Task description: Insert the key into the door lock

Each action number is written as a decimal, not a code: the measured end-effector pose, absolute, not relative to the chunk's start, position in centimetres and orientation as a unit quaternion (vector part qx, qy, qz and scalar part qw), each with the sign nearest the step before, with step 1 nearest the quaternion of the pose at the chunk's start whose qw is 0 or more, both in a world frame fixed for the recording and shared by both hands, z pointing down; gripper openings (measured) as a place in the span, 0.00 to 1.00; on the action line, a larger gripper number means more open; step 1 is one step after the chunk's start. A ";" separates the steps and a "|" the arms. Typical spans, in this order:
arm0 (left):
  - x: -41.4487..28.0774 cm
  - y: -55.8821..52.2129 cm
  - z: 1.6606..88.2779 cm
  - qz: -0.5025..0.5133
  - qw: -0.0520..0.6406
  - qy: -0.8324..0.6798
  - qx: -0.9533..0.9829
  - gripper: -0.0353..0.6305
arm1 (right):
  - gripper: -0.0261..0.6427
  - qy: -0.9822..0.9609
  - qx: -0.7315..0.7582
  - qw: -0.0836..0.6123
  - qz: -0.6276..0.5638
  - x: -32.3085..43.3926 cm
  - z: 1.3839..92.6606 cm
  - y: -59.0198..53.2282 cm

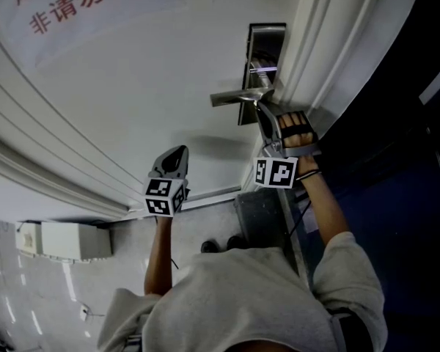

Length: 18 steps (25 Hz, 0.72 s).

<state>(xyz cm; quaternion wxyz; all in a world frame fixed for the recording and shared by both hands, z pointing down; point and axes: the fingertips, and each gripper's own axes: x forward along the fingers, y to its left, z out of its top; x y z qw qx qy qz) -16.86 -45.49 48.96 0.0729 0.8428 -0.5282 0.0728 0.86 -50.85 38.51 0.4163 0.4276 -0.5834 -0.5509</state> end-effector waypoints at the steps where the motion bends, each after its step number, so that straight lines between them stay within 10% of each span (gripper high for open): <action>1: -17.0 -45.4 49.0 0.073 0.073 -0.529 0.842 0.08 | 0.13 -0.586 0.423 0.420 -0.549 0.8 38.8 -50.8; 18: -16.3 -44.5 48.5 0.076 0.068 -0.523 0.846 0.08 | 0.24 -0.591 0.435 0.414 -0.539 2.0 38.6 -48.5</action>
